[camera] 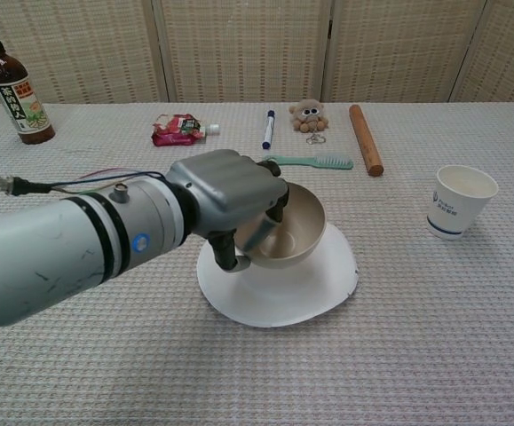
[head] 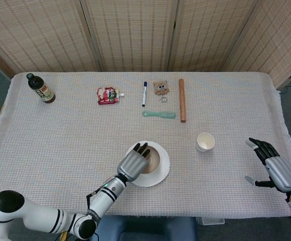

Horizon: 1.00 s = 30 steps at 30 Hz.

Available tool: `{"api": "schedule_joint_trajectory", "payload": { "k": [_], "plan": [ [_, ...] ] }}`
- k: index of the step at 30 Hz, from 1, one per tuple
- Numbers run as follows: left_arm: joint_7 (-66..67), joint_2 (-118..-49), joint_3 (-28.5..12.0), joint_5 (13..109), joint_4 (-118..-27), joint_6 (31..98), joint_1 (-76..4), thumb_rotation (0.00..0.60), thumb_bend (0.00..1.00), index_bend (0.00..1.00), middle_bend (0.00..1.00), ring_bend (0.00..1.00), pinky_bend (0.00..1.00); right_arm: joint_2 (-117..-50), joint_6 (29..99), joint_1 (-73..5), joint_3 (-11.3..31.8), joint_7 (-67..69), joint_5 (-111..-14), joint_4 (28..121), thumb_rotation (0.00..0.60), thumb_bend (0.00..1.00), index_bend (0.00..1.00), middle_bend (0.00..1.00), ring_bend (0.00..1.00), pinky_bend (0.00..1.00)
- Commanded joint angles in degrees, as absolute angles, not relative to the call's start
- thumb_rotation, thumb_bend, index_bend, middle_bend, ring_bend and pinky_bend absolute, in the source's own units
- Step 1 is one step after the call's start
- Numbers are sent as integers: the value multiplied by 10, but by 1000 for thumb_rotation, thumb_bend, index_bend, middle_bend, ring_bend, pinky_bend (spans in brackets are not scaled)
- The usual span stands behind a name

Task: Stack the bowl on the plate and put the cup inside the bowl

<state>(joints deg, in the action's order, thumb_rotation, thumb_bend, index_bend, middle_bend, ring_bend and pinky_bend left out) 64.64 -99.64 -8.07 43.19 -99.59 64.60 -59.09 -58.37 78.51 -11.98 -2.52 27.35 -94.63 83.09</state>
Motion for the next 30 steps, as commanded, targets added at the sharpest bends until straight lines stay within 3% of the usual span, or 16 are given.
{"api": "schedule_joint_trajectory", "payload": {
  "k": [1, 30],
  "plan": [
    [653, -989, -74, 426, -1006, 656, -591, 600, 349, 680, 218, 0, 163, -582, 789, -117, -24, 271, -943, 833, 600, 191, 0, 0, 0, 0],
    [552, -1008, -45, 494, -997, 685, -555, 600, 349, 666, 218, 0, 163, -579, 785, -114, -18, 277, -929, 831, 600, 191, 0, 0, 0, 0]
  ]
}}
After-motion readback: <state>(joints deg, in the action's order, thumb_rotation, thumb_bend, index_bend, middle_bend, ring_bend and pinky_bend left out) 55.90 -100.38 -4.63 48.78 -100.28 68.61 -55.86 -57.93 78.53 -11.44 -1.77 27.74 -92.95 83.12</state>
